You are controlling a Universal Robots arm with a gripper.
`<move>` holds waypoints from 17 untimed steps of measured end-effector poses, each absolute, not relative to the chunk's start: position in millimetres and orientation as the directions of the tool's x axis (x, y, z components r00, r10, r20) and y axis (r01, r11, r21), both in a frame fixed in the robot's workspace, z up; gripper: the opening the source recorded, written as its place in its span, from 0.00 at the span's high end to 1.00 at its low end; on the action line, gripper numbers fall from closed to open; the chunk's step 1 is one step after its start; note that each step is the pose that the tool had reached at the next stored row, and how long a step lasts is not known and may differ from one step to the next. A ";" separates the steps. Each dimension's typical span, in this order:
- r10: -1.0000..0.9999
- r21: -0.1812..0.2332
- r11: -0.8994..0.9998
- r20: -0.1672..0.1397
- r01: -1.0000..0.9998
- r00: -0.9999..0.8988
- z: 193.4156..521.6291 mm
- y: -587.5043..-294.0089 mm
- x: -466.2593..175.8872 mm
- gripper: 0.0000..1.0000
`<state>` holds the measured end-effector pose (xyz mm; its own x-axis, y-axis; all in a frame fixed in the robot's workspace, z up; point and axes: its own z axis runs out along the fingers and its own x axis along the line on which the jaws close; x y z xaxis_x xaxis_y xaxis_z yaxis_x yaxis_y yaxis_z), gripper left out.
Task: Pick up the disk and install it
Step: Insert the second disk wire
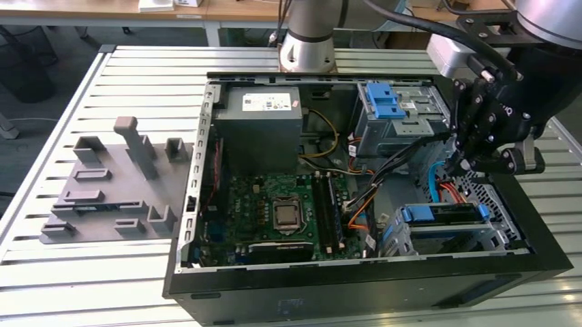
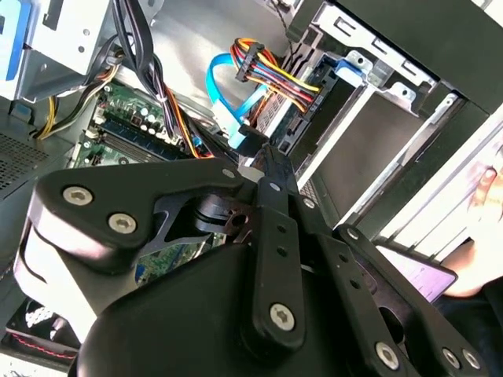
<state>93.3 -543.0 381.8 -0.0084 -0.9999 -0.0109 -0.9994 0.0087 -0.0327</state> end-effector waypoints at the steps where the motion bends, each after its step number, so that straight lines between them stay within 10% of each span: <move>1: -1.000 -0.033 0.009 -0.011 -0.999 -0.008 381.9 -542.8 93.4 0.89; 17: -1.000 -0.032 0.009 -0.011 -0.999 -0.008 384.6 -537.6 62.2 0.89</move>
